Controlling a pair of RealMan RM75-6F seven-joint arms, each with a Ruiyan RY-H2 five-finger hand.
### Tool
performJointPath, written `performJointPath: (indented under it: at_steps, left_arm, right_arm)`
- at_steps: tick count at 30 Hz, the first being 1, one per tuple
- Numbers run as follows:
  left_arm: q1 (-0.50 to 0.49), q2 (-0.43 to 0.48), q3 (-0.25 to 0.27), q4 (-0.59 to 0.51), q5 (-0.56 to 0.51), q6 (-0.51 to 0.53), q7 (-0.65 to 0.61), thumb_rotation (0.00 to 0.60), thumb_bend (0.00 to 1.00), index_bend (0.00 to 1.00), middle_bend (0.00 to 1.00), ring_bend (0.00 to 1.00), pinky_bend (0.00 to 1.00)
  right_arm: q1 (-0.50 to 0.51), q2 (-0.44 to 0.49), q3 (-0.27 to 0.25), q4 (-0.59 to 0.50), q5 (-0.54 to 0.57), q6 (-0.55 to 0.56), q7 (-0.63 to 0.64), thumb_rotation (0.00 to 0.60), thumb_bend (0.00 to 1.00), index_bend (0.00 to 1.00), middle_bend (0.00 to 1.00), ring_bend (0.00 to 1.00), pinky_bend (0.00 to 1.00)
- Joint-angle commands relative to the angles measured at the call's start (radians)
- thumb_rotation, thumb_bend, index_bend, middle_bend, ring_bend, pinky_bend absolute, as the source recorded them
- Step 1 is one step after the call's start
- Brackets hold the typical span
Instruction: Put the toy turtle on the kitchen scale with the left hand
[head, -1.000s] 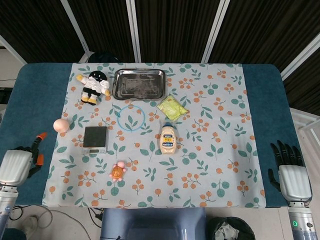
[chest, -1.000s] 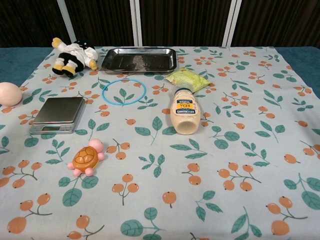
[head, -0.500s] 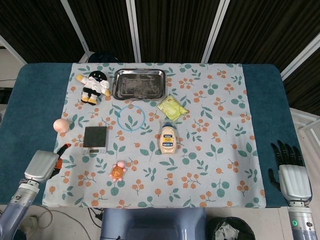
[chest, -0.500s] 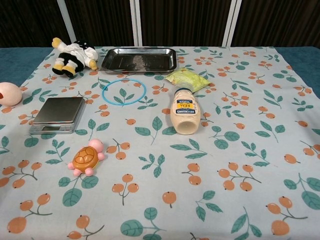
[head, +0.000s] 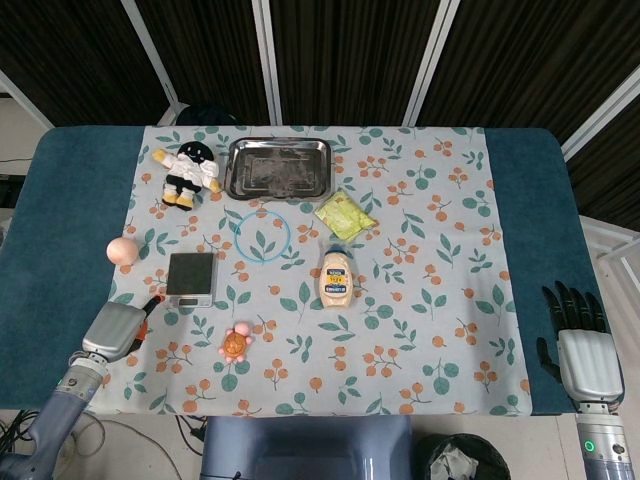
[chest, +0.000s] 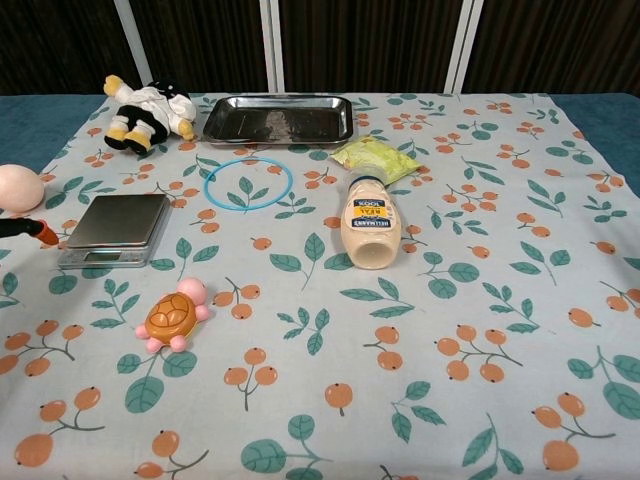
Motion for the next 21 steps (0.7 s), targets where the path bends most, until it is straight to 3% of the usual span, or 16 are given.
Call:
performJointPath:
  at_steps: [1, 21]
  left_arm:
    - [-0.002, -0.007, 0.005, 0.006, -0.002, 0.002, 0.007, 0.6, 0.67, 0.19, 0.79, 0.73, 0.68]
    - [-0.026, -0.031, 0.018, 0.027, -0.018, -0.004, 0.041, 0.6, 0.67, 0.19, 0.77, 0.72, 0.67]
  right_arm:
    - [0.0, 0.0, 0.001, 0.0, 0.0, 0.001, 0.0, 0.6, 0.54, 0.0, 0.0, 0.01, 0.0]
    - [-0.002, 0.0, 0.006, -0.001, 0.009, 0.005, 0.002, 0.6, 0.54, 0.0, 0.0, 0.01, 0.0]
